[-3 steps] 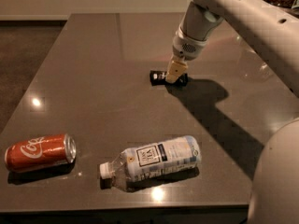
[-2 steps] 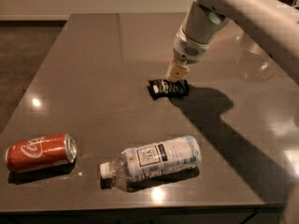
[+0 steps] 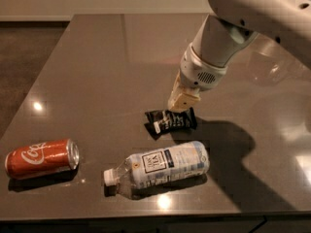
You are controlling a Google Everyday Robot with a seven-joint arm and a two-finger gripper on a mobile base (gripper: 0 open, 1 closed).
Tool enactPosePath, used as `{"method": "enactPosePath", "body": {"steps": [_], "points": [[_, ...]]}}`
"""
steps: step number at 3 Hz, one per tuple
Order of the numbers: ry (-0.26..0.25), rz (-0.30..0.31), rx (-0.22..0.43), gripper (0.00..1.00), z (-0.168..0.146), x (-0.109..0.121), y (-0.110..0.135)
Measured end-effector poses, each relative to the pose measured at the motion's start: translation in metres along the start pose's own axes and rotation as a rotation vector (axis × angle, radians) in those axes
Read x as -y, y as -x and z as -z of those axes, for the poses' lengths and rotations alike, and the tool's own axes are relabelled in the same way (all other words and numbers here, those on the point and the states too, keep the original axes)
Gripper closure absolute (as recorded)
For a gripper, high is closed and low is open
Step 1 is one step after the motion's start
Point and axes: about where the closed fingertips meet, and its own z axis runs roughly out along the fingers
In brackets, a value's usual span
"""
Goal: Move rxbar chocolate near blue plastic bottle
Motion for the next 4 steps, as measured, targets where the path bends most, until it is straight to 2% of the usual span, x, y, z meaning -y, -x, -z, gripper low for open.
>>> {"method": "enactPosePath", "body": {"steps": [1,2,4], "points": [[0.036,0.012,0.009,1.00,0.000,-0.025,0.000],[0.040,0.011,0.006,0.82,0.001,-0.038,-0.004],[0.036,0.014,0.005,0.36,0.001,-0.040,-0.003]]}}
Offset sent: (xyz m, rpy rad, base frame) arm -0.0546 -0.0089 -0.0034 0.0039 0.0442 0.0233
